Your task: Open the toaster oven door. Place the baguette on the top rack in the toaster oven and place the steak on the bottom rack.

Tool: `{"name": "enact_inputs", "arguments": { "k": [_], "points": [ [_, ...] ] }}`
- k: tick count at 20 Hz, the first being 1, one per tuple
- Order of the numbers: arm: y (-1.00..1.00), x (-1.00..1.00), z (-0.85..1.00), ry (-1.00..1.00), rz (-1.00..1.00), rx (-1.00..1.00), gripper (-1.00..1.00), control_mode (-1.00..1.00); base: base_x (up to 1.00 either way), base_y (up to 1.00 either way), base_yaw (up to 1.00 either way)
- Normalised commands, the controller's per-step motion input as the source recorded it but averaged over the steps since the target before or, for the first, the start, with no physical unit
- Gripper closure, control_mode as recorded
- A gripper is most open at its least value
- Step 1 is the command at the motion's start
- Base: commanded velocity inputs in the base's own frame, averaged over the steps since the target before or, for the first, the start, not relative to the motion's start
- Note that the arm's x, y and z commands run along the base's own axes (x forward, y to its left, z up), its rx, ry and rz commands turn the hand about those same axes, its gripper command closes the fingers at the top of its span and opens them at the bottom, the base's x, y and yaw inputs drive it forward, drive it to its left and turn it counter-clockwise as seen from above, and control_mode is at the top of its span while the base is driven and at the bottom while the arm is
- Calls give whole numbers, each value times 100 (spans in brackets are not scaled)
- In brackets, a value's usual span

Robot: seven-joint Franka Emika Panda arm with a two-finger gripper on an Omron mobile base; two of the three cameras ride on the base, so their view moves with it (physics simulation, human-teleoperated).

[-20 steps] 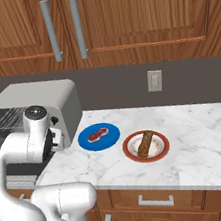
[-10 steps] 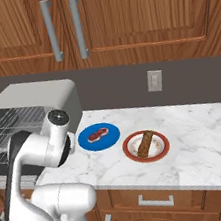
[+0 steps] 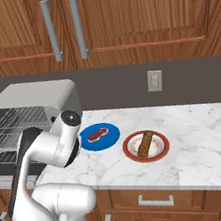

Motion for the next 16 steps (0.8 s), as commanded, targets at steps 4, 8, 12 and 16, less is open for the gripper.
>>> {"name": "enact_inputs", "arguments": {
  "k": [4,8,12,16],
  "points": [
    [-13,11,0,18,0,7,-100,-100,0,0,0],
    [-10,20,0,18,-1,5,-100,-100,0,0,0],
    [-12,4,7,31,8,1,-100,-100,0,0,0],
    [-27,-2,26,21,5,-1,-100,-100,0,0,0]
  ]
}}
